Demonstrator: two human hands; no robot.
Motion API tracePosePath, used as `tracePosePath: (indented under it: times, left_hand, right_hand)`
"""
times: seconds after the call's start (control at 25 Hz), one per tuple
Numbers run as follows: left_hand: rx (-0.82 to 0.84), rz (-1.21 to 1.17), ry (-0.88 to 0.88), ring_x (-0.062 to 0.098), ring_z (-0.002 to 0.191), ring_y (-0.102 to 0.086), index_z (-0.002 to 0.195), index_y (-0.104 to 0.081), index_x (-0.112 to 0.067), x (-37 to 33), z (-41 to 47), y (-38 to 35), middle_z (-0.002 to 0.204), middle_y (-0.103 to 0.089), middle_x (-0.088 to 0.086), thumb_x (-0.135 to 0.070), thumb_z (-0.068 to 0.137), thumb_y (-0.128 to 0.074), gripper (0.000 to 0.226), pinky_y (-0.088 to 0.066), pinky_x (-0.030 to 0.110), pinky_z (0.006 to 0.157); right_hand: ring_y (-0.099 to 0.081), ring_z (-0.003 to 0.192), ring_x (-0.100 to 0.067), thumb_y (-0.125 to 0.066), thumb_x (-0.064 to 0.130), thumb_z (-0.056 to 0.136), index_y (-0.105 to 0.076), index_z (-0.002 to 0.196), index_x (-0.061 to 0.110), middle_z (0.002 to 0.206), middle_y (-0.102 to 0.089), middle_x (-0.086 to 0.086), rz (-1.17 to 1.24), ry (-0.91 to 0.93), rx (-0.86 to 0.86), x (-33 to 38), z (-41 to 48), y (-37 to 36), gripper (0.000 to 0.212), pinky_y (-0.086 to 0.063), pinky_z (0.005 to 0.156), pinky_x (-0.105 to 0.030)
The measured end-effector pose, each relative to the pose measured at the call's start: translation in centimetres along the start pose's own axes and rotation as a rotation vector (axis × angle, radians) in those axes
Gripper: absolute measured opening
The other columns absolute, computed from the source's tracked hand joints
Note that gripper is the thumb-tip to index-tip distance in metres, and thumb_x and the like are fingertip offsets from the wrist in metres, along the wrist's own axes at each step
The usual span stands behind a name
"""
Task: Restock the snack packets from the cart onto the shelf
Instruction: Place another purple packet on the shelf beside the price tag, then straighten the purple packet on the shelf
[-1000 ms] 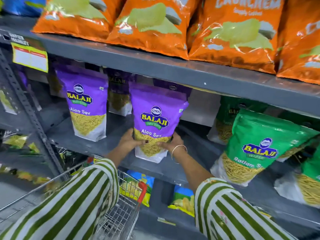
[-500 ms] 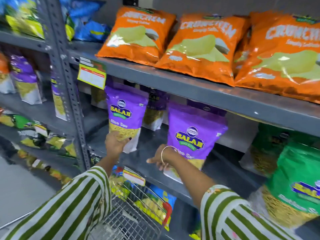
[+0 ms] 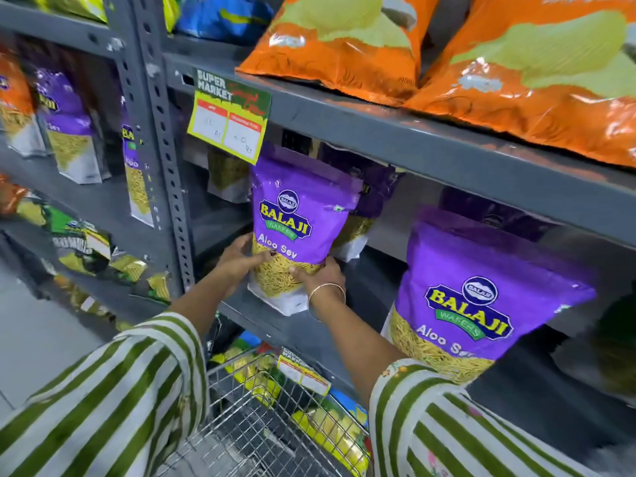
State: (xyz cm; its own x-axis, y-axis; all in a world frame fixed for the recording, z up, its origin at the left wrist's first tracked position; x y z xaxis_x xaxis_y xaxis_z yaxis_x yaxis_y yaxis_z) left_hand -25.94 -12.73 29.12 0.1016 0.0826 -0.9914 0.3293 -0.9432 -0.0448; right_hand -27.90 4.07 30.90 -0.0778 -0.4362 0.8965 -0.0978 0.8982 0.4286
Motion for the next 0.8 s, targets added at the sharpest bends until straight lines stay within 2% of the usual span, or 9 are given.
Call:
tracePosePath:
  times: [0.12, 0.24, 0.32, 0.4, 0.48, 0.56, 0.64, 0.72, 0.8]
  left_hand:
    - [-0.026, -0.032, 0.001, 0.024, 0.105, -0.052, 0.128, -0.042, -0.013, -0.3, -0.3, 0.0, 0.115, -0.055, 0.005, -0.009, 0.077, -0.065, 0.056, -0.047, 0.033, 0.069]
    - [-0.014, -0.046, 0.036, 0.025, 0.109, -0.053, 0.128, -0.041, -0.014, -0.1, -0.4, -0.3, 0.118, -0.054, 0.005, -0.011, 0.077, -0.066, 0.058, -0.047, 0.042, 0.082]
    - [-0.049, -0.048, 0.0, 0.024, 0.111, -0.055, 0.123, -0.045, -0.015, -0.3, -1.3, -0.4, 0.124, -0.055, 0.005, -0.015, 0.077, -0.067, 0.051, -0.046, 0.041, 0.087]
    - [-0.147, -0.088, -0.012, 0.024, 0.116, -0.053, 0.127, -0.037, -0.011, -0.2, -2.7, -1.1, 0.132, -0.05, 0.005, -0.032, 0.075, -0.067, 0.064, -0.044, 0.044, 0.097]
    - [-0.277, -0.05, -0.026, 0.024, 0.122, -0.046, 0.133, -0.029, -0.003, 0.3, -4.7, -2.7, 0.132, -0.046, 0.009, -0.041, 0.08, -0.059, 0.072, -0.035, 0.046, 0.106]
    - [-0.429, 0.136, -0.031, 0.031, 0.121, -0.048, 0.127, -0.036, 0.003, 1.0, -7.7, -4.7, 0.127, -0.05, 0.02, -0.035, 0.086, -0.052, 0.058, -0.034, 0.046, 0.103]
    - [-0.505, 0.358, -0.1, 0.043, 0.114, -0.049, 0.118, -0.043, 0.007, 1.2, -11.3, -7.3, 0.121, -0.051, 0.033, -0.03, 0.086, -0.054, 0.051, -0.037, 0.049, 0.097]
    - [-0.459, 0.619, -0.283, 0.046, 0.109, -0.047, 0.115, -0.044, 0.008, 1.8, -14.7, -10.7, 0.114, -0.051, 0.035, -0.028, 0.085, -0.055, 0.048, -0.035, 0.052, 0.096]
    - [-0.374, 0.87, -0.429, 0.046, 0.105, -0.047, 0.113, -0.045, 0.006, 2.4, -17.5, -15.5, 0.111, -0.051, 0.032, -0.033, 0.082, -0.051, 0.05, -0.034, 0.053, 0.094]
  right_hand:
    - [-0.055, 0.116, -0.036, -0.078, 0.033, 0.067, -0.051, 0.121, 0.012, 0.126, -0.06, -0.016, -0.02, -0.008, -0.019, -0.1, 0.1, 0.0, 0.064, -0.046, 0.096, -0.041]
    - [-0.057, 0.114, -0.035, -0.08, 0.03, 0.065, -0.049, 0.12, 0.008, 0.126, -0.06, -0.017, 0.001, -0.017, 0.019, 0.1, 0.4, 0.4, 0.067, -0.048, 0.096, -0.04]
    - [-0.058, 0.114, -0.034, -0.082, 0.028, 0.062, -0.047, 0.121, 0.007, 0.125, -0.06, -0.017, 0.051, -0.031, 0.039, -0.1, 0.2, 0.6, 0.071, -0.049, 0.096, -0.043]
    - [-0.058, 0.113, -0.032, -0.081, 0.025, 0.063, -0.044, 0.123, 0.007, 0.124, -0.061, -0.017, 0.085, -0.007, 0.081, -0.5, -0.7, 1.6, 0.073, -0.05, 0.094, -0.043]
    - [-0.057, 0.108, -0.026, -0.078, 0.023, 0.069, -0.037, 0.131, 0.007, 0.126, -0.057, -0.017, 0.02, 0.019, 0.207, -1.6, -2.2, 3.2, 0.076, -0.052, 0.079, -0.034]
    - [-0.052, 0.093, -0.021, -0.074, 0.025, 0.073, -0.032, 0.135, 0.007, 0.114, -0.056, -0.01, -0.083, 0.001, 0.366, -3.3, -4.5, 5.7, 0.077, -0.042, 0.058, -0.024]
    - [-0.051, 0.072, -0.018, -0.072, 0.025, 0.076, -0.037, 0.132, 0.007, 0.084, -0.053, 0.0, -0.169, -0.042, 0.474, -5.5, -6.9, 9.4, 0.068, -0.038, 0.052, -0.022]
    - [-0.05, 0.063, -0.016, -0.067, 0.024, 0.08, -0.049, 0.119, 0.003, 0.073, -0.049, 0.001, -0.238, -0.043, 0.508, -7.5, -9.1, 14.3, 0.048, -0.037, 0.051, -0.022]
    - [-0.053, 0.062, -0.014, -0.061, 0.023, 0.084, -0.056, 0.109, 0.003, 0.078, -0.053, -0.002, -0.322, -0.05, 0.511, -9.6, -12.0, 20.3, 0.033, -0.038, 0.05, -0.021]
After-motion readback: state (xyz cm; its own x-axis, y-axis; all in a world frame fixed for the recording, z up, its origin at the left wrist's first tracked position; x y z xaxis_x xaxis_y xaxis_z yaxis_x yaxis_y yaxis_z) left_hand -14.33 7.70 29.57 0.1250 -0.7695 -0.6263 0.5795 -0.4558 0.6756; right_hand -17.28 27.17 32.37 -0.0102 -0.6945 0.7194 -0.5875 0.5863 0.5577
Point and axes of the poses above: each hand's wrist, its own z-axis towards the middle knuckle, its own y-axis out of the back of the hand, x = y × z, the point moved 3 cm from there along z, towards the middle knuckle
